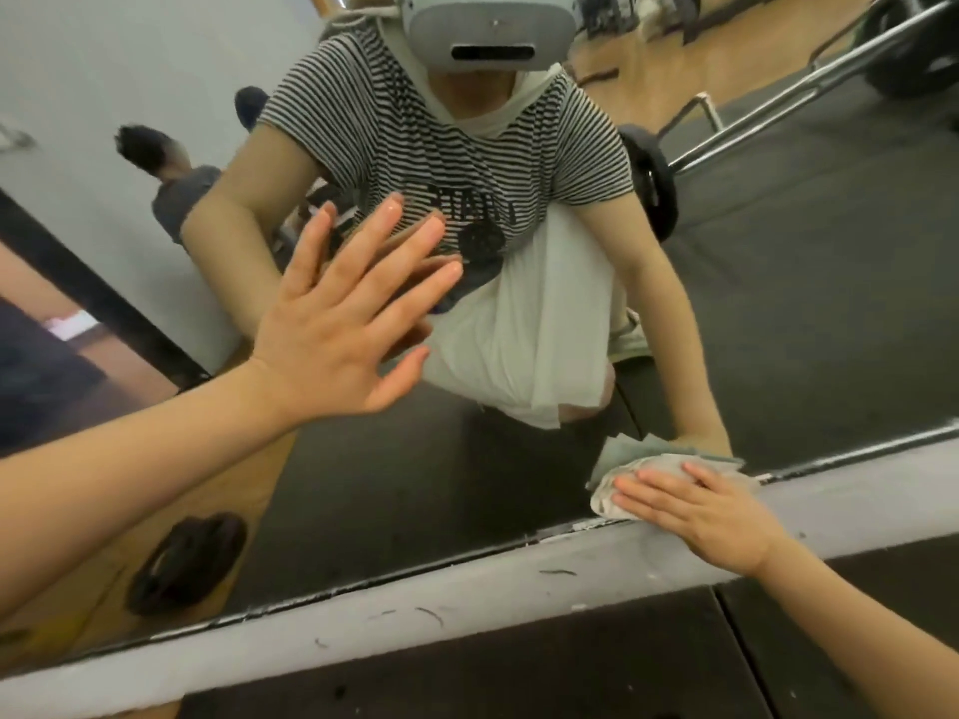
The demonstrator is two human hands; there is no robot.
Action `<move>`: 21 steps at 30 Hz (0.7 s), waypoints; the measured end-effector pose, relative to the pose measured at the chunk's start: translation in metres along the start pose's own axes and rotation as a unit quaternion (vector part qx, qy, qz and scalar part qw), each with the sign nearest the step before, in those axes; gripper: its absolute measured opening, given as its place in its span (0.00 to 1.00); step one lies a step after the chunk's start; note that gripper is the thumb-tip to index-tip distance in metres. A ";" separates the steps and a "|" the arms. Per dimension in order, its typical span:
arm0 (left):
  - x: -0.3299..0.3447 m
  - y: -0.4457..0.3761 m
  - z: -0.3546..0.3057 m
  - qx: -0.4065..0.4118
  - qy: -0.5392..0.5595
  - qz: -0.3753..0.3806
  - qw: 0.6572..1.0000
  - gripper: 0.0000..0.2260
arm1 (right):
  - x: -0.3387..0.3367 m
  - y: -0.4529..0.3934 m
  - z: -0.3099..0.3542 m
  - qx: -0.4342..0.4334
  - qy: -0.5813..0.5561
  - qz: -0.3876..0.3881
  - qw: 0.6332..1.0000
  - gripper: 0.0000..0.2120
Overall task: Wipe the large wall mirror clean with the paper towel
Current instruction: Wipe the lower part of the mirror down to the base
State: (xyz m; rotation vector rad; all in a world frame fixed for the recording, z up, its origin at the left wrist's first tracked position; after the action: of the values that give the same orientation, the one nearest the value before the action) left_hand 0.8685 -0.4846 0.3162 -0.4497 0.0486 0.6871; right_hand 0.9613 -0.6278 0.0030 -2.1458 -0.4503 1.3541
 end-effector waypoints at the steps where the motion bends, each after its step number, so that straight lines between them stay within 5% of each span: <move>1: 0.000 0.001 0.000 0.000 -0.005 -0.001 1.000 0.26 | -0.002 -0.001 -0.004 -0.014 -0.003 0.004 1.000 0.39; 6: -0.001 0.000 -0.001 -0.003 -0.006 -0.006 1.000 0.26 | -0.035 -0.026 -0.022 -0.084 0.016 -0.009 0.996 0.33; 9: -0.001 0.000 0.000 -0.002 0.005 -0.003 1.000 0.24 | -0.072 -0.070 -0.036 -0.031 0.026 -0.084 0.996 0.37; 15: 0.002 0.001 0.001 0.002 0.014 0.017 1.000 0.25 | -0.161 -0.159 -0.067 0.074 -0.014 -0.260 0.963 0.30; 21: 0.002 0.000 0.002 -0.006 0.001 0.015 1.000 0.25 | -0.177 -0.175 -0.065 0.127 -0.051 -0.305 0.942 0.25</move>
State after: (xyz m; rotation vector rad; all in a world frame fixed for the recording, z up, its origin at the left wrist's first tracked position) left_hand 0.8699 -0.4828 0.3179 -0.4623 0.0526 0.7167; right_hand 0.9451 -0.6046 0.2586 -1.5439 -0.8492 1.0910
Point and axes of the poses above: each hand's wrist, its own y-axis away from the middle knuckle, its own x-axis out of the palm, z = x × y, the point moved 8 cm from there along -y, towards the middle knuckle, and after that the axes turned 10 degrees about -y, right-handed, at the moved point
